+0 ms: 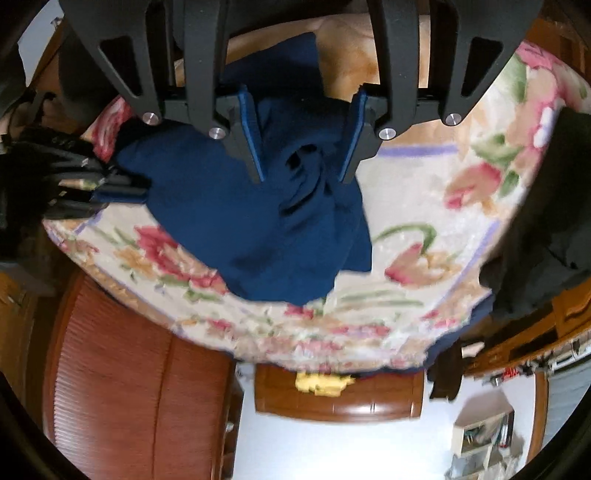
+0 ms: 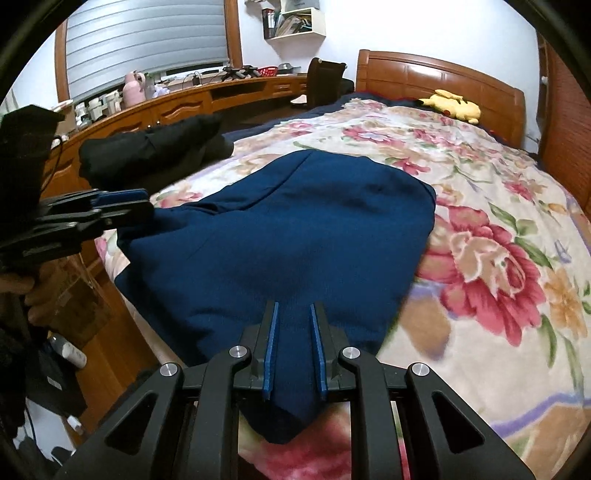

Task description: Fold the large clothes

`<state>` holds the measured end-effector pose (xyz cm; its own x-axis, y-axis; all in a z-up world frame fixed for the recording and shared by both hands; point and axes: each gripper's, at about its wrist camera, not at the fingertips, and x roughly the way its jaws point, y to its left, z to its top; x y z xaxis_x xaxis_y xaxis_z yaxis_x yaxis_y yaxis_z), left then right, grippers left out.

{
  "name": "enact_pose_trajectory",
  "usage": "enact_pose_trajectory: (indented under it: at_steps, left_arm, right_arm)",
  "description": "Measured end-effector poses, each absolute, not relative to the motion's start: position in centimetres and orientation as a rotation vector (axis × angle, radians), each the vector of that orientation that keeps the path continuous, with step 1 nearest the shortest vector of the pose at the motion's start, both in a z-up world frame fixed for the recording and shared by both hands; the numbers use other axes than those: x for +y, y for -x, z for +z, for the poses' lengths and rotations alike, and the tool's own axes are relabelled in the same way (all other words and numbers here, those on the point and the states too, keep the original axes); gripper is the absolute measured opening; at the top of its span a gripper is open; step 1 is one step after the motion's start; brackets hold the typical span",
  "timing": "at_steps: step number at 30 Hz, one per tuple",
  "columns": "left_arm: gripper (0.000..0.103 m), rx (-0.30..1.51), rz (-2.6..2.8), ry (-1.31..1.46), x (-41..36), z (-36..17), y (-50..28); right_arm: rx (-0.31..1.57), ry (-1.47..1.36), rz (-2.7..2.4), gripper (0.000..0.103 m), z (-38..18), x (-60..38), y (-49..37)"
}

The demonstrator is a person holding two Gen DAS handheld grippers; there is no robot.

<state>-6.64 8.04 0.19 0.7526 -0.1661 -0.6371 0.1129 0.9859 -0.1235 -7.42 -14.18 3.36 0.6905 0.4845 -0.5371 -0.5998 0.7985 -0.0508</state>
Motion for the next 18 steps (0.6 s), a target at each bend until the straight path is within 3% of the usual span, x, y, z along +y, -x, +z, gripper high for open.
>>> enact_pose_trajectory:
  at_steps: [4,5,6,18]
  left_arm:
    - [0.042,0.720,-0.159,0.068,8.1,-0.9,6.9]
    - [0.034,0.723,-0.170,0.061,8.0,-1.0,7.1]
    - [0.019,0.730,-0.192,0.057,7.8,-1.1,7.2]
    - [0.014,0.669,-0.158,0.049,8.3,-0.4,11.3]
  right_arm:
    - [0.504,0.259,0.604,0.017,4.0,-13.8,8.1]
    - [0.497,0.257,0.611,0.017,4.2,-13.8,8.3]
    - [0.491,0.252,0.621,0.017,4.5,-13.6,8.5]
    - [0.422,0.271,0.649,0.018,3.7,-13.4,10.8]
